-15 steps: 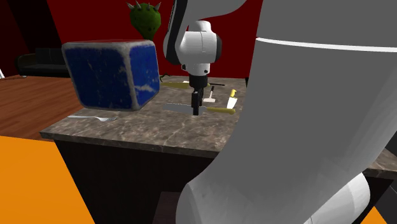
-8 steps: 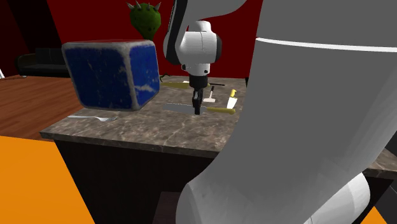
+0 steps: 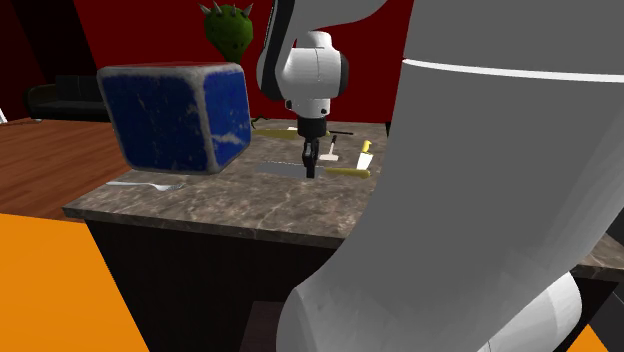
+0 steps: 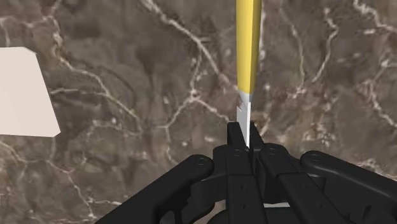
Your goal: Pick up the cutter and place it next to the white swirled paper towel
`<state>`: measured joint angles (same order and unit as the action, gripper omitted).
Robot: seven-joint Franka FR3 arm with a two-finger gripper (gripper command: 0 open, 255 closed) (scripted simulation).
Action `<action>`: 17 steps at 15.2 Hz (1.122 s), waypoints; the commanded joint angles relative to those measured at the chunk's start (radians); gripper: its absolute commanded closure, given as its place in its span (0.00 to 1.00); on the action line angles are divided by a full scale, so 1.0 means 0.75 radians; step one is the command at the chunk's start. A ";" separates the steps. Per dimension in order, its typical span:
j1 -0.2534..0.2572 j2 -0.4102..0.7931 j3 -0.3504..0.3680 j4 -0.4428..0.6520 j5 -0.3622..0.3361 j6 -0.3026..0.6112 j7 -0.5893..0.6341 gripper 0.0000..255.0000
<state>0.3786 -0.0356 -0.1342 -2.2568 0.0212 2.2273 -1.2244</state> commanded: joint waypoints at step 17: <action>0.000 -0.123 0.005 0.191 -0.021 -0.312 0.021 1.00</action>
<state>0.3786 -0.1251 -0.1311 -2.1236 0.0057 2.0060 -1.2100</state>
